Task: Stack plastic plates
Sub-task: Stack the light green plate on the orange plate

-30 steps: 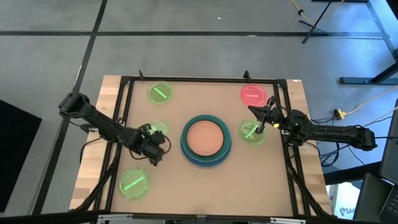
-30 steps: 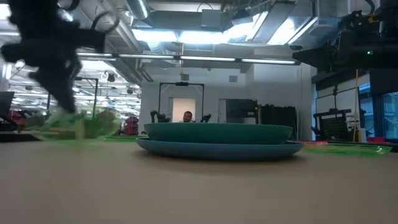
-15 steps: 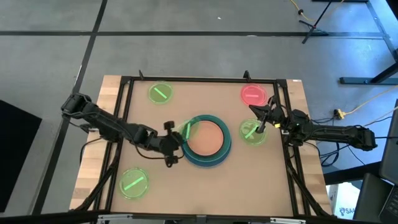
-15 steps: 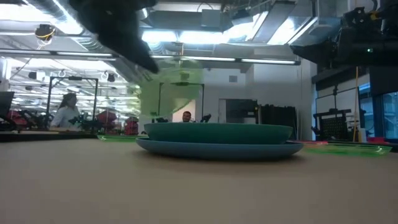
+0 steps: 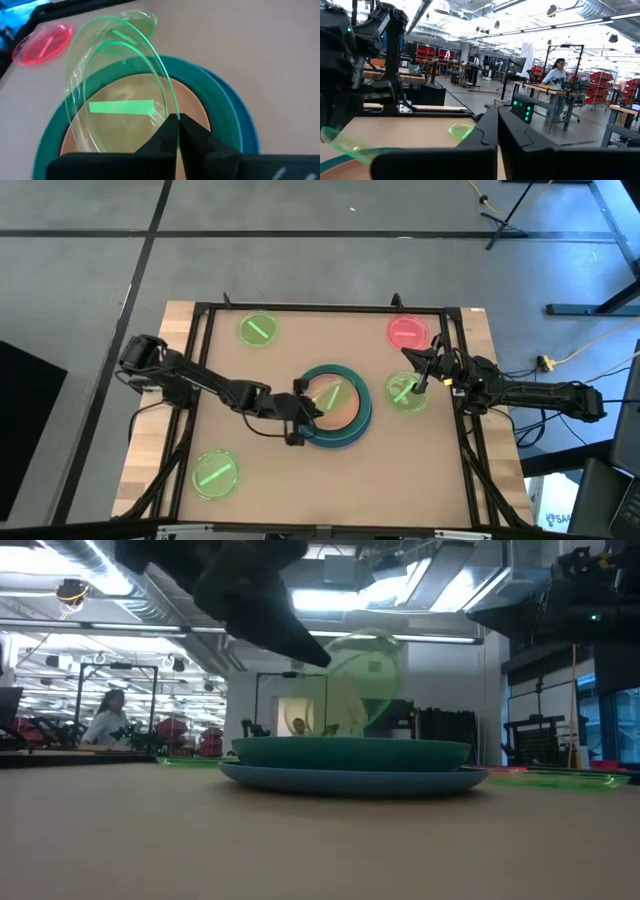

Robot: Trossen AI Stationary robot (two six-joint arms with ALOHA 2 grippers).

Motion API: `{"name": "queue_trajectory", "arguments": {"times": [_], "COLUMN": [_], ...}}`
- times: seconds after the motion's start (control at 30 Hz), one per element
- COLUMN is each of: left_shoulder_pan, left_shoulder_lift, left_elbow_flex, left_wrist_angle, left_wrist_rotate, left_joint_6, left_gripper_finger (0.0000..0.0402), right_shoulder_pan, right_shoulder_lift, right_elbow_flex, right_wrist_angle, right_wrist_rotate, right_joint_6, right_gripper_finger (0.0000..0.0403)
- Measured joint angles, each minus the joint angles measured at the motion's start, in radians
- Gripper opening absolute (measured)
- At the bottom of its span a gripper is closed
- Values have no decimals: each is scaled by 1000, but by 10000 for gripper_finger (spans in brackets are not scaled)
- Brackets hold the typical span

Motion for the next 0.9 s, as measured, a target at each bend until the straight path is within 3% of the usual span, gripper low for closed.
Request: {"name": "queue_trajectory", "arguments": {"times": [0.57, 0.9], "left_shoulder_pan": [30, 35], "left_shoulder_lift": [249, 263], "left_elbow_flex": [196, 199], "left_wrist_angle": [3, 3], "left_wrist_rotate": [82, 85], "left_joint_6": [81, 54], "left_gripper_finger": [4, 4], "right_shoulder_pan": [0, 0], "right_shoulder_lift": [0, 0], "right_elbow_flex": [0, 0], "right_wrist_angle": [0, -24], "right_wrist_rotate": [0, 0], "right_joint_6": [0, 0], "right_gripper_finger": [3, 3]}}
